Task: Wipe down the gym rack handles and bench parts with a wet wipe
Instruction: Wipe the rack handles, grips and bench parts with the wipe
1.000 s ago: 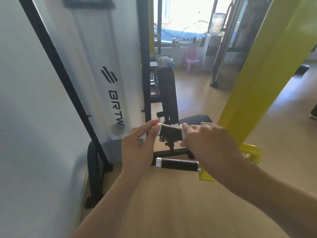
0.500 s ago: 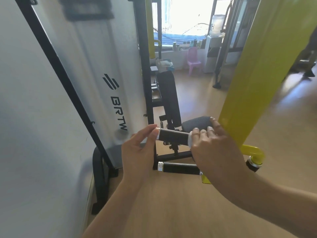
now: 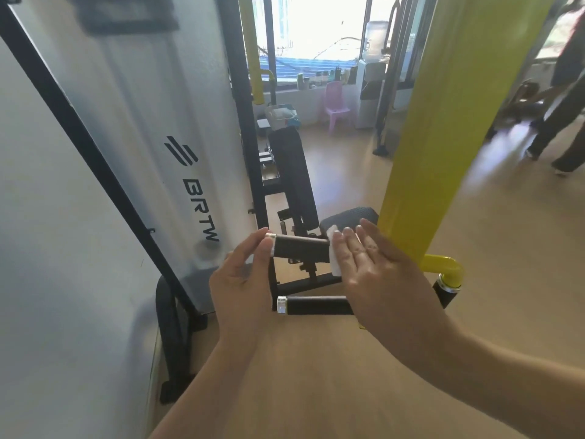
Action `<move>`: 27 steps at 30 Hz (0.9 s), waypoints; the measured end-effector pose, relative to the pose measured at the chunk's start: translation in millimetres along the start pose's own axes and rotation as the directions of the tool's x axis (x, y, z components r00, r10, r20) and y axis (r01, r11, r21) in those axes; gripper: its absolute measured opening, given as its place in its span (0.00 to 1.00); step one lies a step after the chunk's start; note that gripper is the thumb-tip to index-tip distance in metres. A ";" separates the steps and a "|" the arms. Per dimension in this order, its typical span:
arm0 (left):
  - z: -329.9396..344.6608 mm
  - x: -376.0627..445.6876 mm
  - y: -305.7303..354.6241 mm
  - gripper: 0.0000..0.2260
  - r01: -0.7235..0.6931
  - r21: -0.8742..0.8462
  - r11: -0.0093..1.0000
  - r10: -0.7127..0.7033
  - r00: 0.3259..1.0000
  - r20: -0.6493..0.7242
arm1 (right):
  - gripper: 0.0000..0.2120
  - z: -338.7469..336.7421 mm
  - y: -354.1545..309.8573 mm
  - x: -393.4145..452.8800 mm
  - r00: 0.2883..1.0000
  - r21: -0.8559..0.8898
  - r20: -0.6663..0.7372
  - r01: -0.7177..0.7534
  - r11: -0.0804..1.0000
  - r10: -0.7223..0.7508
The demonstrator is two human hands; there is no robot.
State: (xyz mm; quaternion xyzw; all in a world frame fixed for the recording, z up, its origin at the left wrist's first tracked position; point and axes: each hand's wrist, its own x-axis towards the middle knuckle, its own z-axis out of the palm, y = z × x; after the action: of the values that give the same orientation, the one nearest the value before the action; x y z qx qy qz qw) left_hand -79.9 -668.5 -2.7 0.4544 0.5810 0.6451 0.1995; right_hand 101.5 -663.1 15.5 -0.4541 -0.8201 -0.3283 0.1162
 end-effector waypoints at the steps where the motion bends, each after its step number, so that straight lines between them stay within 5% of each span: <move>1: 2.8 -2.8 -1.4 0.08 0.006 -0.031 1.000 -0.006 1.000 -0.006 | 0.29 -5.6 3.7 -5.4 1.000 0.034 0.009 0.023 0.999 -0.023; 5: 11.4 -14.8 -4.5 0.07 -0.029 -0.061 0.998 0.025 0.997 -0.078 | 0.18 -22.4 8.4 -35.2 0.996 0.434 -0.067 -0.031 0.900 0.067; 7: 14.1 -22.6 -9.9 0.11 -0.228 -0.004 0.974 0.226 0.967 -0.118 | 0.15 -24.8 9.9 -57.5 0.942 0.591 0.192 -0.336 0.733 0.277; 9: 16.4 -34.3 -18.7 0.12 -0.416 0.003 0.910 0.414 0.905 -0.094 | 0.09 -10.7 9.9 -85.2 0.750 0.620 0.534 -0.661 0.422 0.390; 10: 17.3 -40.5 -21.8 0.12 -0.470 -0.009 0.882 0.468 0.880 -0.080 | 0.09 0.9 11.5 -102.1 0.613 0.611 0.673 -0.776 0.157 0.415; 12: 20.2 -52.1 -23.8 0.10 -0.542 -0.061 0.838 0.539 0.840 -0.053 | 0.08 24.0 14.1 -138.2 0.337 0.513 0.825 -0.785 -0.348 0.454; 13: 22.5 -58.1 -23.3 0.10 -0.565 -0.084 0.821 0.564 0.825 -0.032 | 0.08 35.4 16.5 -156.5 0.220 0.479 0.836 -0.740 -0.472 0.503; 16: 33.3 -78.5 -19.3 0.05 -0.510 -0.220 0.832 0.546 0.823 0.158 | 0.14 57.0 26.2 -180.6 0.002 0.526 0.699 -0.679 -0.512 0.715; 19: 52.1 -97.1 -12.1 0.09 -0.239 -0.152 0.959 0.283 0.815 0.506 | 0.11 58.2 37.4 -154.6 0.082 0.688 0.555 -0.604 -0.402 0.828; 22: 78.0 -113.3 -8.1 0.12 -0.164 -0.067 0.984 0.171 0.775 0.608 | 0.10 68.0 34.2 -132.0 0.200 0.743 0.567 -0.543 -0.391 0.799; 27: 120.1 -136.8 1.0 0.16 -0.109 0.066 0.992 0.051 0.813 0.580 | 0.21 79.1 23.0 -149.0 0.624 0.867 0.472 -0.456 -0.200 0.623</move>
State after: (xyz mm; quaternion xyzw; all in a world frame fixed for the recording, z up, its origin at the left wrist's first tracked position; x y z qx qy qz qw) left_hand 88.0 -708.0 -60.9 0.6613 0.5039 0.4566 0.3166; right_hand 212.5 -703.2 -107.2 -0.5411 -0.5253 0.3429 0.5601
